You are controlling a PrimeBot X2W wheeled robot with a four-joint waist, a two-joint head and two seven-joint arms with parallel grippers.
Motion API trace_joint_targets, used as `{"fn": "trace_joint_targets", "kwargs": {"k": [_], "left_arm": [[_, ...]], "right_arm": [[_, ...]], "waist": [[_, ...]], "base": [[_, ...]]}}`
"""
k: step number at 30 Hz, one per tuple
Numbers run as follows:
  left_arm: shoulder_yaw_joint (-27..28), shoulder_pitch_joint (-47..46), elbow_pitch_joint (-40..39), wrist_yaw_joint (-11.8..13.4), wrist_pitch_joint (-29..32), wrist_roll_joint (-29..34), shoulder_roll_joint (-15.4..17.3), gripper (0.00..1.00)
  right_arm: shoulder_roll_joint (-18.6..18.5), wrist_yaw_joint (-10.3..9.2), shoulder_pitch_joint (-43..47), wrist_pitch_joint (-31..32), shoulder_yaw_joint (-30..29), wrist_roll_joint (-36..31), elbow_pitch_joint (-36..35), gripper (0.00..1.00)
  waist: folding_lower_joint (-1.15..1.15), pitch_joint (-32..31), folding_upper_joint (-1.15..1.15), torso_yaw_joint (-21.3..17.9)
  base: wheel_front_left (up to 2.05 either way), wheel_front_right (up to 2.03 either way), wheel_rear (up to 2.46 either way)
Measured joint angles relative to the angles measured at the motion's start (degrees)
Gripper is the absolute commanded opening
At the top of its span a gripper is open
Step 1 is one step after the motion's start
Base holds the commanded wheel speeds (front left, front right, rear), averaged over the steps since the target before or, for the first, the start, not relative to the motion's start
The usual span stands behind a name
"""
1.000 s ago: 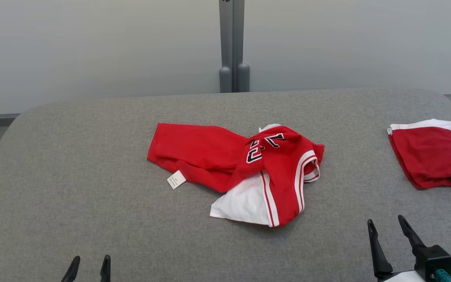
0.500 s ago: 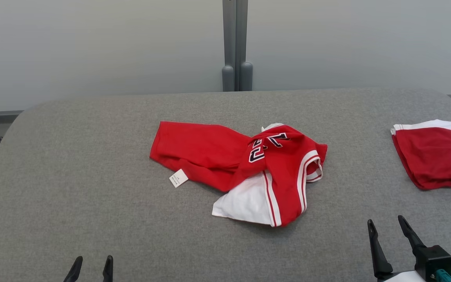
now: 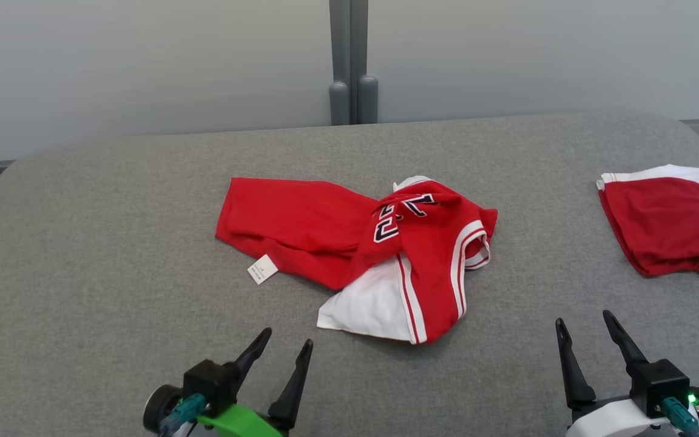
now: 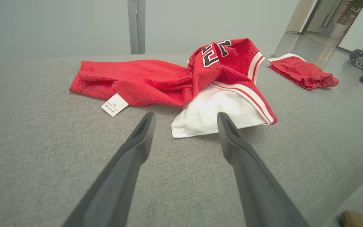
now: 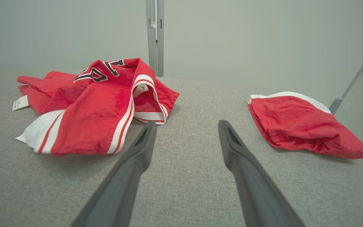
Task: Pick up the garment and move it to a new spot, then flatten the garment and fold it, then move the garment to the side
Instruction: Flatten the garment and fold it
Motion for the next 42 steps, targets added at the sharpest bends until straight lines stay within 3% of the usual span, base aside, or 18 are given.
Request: {"fn": "trace_joint_targets", "kwargs": {"k": [7,18,29,30,32,34,35,42], "left_arm": [[-4.3,-10.8,14.06,-0.11,3.68,-4.7,-1.99,1.0],[-6.86,-19.57,29.51,-0.11,1.9,-10.03,-2.85,1.0],[-11.25,-23.71,37.01,-0.11,0.71,-14.39,-3.86,1.0],[-11.82,-23.91,37.34,-0.11,0.73,-14.84,-4.01,0.92],[-13.13,-24.42,37.9,-0.1,0.78,-15.63,-4.09,0.45],[-14.46,-24.73,38.1,-0.1,0.62,-16.57,-4.07,0.24],[-15.4,-24.79,38.02,-0.1,0.59,-16.84,-4.07,0.0],[-21.12,-25.01,32.75,-0.11,-0.4,-21.24,-2.91,0.0]], "right_arm": [[0.01,0.0,-1.89,0.0,0.73,0.02,-0.57,1.0],[-0.01,-0.01,-3.03,0.0,0.05,0.3,-0.82,1.0],[0.0,-0.01,-4.0,0.0,0.18,0.63,-0.54,1.0],[0.0,0.0,-4.1,0.0,0.21,0.63,-0.52,1.0],[-0.01,0.0,-4.19,0.0,0.23,0.63,-0.44,1.0],[0.0,0.0,-4.33,0.0,0.3,0.63,-0.4,1.0],[0.0,0.0,-4.45,0.0,0.31,0.63,-0.4,1.0],[0.01,0.0,-4.51,0.0,0.14,0.63,-0.3,1.0]], "waist": [[0.0,2.14,0.0,-3.3],[0.0,6.38,0.0,-8.19],[0.0,7.5,0.0,-8.91],[0.0,7.54,0.0,-8.87],[0.0,7.63,0.0,-8.82],[0.0,7.68,0.0,-8.85],[0.0,7.7,0.0,-8.88],[0.0,7.4,0.0,-9.25]], "base": [[0.0,0.0,0.0],[0.0,0.0,0.0],[0.0,0.0,0.0],[0.0,0.0,0.0],[0.0,0.0,0.0],[0.0,0.0,0.0],[0.0,0.0,0.0],[0.0,0.0,0.0]]}}
